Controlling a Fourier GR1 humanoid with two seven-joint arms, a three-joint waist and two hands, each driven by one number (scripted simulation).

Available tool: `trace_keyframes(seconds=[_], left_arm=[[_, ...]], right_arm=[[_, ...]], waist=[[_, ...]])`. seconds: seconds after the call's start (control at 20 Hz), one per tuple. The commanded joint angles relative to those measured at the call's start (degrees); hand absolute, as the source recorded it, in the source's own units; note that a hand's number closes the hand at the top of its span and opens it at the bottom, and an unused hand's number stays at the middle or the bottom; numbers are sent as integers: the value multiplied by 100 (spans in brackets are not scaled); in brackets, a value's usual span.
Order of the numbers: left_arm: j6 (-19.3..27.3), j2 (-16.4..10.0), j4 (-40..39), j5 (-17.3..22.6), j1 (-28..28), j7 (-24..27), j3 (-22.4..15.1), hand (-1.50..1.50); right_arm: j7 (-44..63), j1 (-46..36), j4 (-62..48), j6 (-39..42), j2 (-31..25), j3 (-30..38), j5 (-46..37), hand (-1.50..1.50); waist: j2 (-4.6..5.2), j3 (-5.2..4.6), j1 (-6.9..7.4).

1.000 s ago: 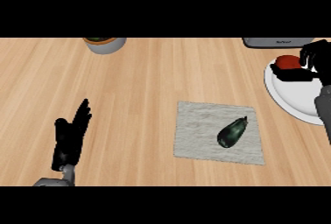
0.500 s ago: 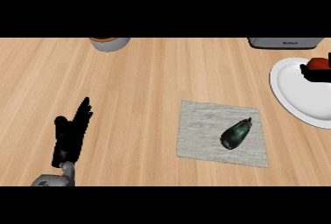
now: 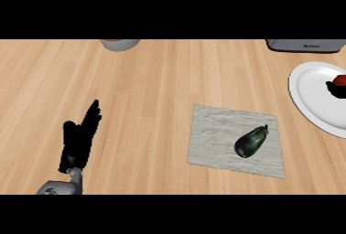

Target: Pick the bell pepper from the placemat and place it in the plate

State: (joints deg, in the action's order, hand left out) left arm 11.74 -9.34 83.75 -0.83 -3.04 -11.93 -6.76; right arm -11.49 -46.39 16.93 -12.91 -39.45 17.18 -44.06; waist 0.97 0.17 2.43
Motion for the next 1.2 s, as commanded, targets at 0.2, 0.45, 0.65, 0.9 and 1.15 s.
trace_keyframes(seconds=[0.2,0.45,0.65,0.9,1.15], left_arm=[[-71,22,-222,-7,-54,139,48,0],[-110,-21,-21,28,22,39,83,0],[-84,-37,36,-33,29,-61,51,0],[125,146,-99,-132,40,63,28,0],[-159,-93,-72,75,77,98,248,0]], right_arm=[[-166,-59,-914,1278,-271,-153,-164,-150],[-1174,154,-902,1511,-350,-25,-15,-150],[-2037,132,-777,1723,-391,641,699,-150],[-2397,-91,-887,2409,-526,1792,1895,-150],[-2557,353,-1045,3019,-800,2120,2258,-150]], waist=[[43,7,68],[22,14,46],[-9,20,-26],[-16,21,-110],[4,14,-33]])
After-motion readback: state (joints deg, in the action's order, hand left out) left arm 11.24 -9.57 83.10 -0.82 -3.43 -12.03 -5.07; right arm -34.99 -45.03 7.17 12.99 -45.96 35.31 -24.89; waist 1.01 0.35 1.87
